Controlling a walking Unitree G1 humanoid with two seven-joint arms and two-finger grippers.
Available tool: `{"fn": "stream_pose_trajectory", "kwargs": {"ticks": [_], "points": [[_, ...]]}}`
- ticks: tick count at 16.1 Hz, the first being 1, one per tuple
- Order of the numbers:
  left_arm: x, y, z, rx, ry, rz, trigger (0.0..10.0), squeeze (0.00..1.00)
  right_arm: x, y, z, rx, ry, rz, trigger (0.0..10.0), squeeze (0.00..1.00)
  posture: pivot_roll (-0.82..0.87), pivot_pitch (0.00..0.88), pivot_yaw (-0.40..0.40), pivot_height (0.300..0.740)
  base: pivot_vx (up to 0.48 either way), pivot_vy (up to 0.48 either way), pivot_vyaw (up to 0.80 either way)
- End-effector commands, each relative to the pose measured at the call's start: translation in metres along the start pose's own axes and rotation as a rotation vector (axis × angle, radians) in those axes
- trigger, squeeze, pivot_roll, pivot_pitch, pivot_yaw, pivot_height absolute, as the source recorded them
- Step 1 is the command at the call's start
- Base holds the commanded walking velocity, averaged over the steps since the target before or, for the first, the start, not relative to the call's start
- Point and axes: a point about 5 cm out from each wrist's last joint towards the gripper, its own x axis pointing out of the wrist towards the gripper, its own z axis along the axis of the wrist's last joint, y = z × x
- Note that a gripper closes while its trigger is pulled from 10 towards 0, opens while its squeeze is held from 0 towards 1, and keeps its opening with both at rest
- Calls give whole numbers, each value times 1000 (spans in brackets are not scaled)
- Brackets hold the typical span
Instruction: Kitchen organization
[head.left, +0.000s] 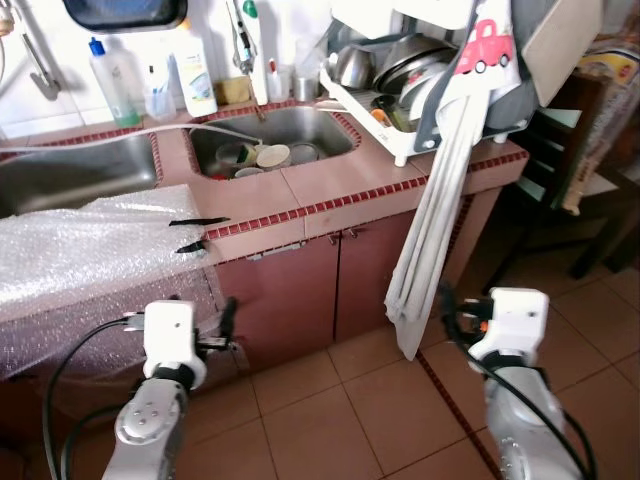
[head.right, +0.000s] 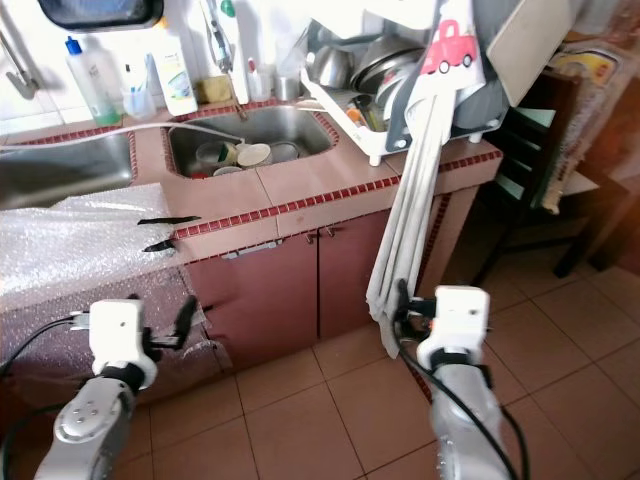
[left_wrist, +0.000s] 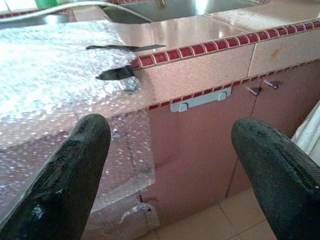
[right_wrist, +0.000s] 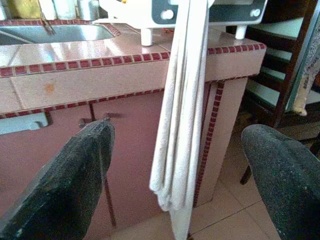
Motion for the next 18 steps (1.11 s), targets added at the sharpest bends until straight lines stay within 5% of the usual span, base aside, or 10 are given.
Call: {"fn": "stream_pose_trajectory", "kwargs": {"ticks": [1,18], "points": [[-1,0,4,-2,-6,-2,10000,0,-1,-4,2,-4,-1,-20,10000,0,-72,0,52,740,0,274,0],[-7,5,2,43,19,-14,10000,0,0,5,-1,3,5,-16,10000,0,-45,0,63,740,0,358,0]]}}
